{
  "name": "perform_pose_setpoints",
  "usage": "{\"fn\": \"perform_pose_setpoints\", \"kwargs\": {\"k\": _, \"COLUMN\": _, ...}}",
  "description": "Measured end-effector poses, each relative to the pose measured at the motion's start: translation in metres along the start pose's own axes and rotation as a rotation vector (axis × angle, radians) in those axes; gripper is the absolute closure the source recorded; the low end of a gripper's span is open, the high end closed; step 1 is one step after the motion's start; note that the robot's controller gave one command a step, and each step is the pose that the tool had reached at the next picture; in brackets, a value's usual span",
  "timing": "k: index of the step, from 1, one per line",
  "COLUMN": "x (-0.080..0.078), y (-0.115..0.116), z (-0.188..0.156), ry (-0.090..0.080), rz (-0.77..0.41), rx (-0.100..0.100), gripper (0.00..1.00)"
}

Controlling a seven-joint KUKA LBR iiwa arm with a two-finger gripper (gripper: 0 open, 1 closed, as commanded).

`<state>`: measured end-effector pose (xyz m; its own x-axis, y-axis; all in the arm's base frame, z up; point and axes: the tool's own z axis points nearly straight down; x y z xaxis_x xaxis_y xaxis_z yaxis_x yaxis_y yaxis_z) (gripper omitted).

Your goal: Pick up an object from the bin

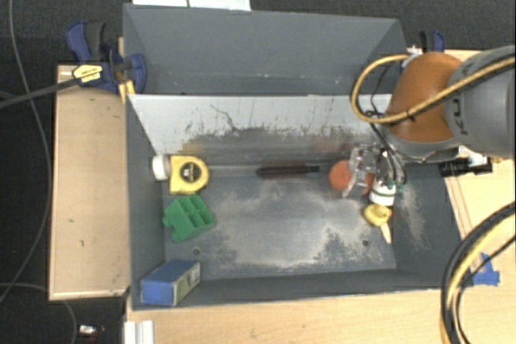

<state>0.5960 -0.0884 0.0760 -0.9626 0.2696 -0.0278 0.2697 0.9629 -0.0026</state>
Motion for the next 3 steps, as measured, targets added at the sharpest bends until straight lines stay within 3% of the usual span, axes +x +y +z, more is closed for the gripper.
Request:
{"fn": "perform_pose_setpoints", "kwargs": {"k": 1, "x": 0.0, "y": 0.0, "z": 0.0, "ry": 0.0, "rz": -0.002, "rx": 0.0, "gripper": 1.0}}
{"fn": "perform_pose_setpoints", "kwargs": {"k": 2, "x": -0.002, "y": 0.0, "z": -0.046, "ry": -0.004, "rz": -0.004, "rx": -0.001, "gripper": 1.0}}
{"fn": "perform_pose_setpoints", "kwargs": {"k": 3, "x": -0.001, "y": 0.0, "z": -0.06, "ry": -0.002, "rz": -0.007, "rx": 0.0, "gripper": 1.0}}
